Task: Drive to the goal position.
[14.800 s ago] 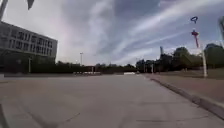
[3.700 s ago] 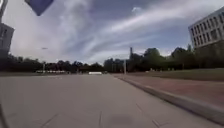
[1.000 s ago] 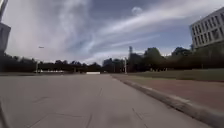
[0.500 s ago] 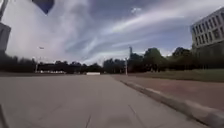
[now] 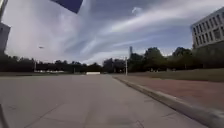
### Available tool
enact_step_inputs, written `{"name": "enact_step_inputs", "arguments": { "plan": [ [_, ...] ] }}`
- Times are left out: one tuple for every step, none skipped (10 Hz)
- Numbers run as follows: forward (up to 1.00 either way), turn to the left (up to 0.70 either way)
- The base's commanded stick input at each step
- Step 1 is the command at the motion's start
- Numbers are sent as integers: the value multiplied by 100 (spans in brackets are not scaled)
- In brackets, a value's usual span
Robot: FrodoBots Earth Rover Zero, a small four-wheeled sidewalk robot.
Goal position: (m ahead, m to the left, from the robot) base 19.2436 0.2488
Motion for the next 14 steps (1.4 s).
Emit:
{"name": "enact_step_inputs", "arguments": {
  "plan": [
    [100,0],
    [100,0],
    [100,0],
    [100,0],
    [100,0],
    [100,4],
    [100,26],
    [100,29],
    [100,0],
    [100,0],
    [100,0],
    [100,0],
    [100,0],
    [100,0]
  ]
}}
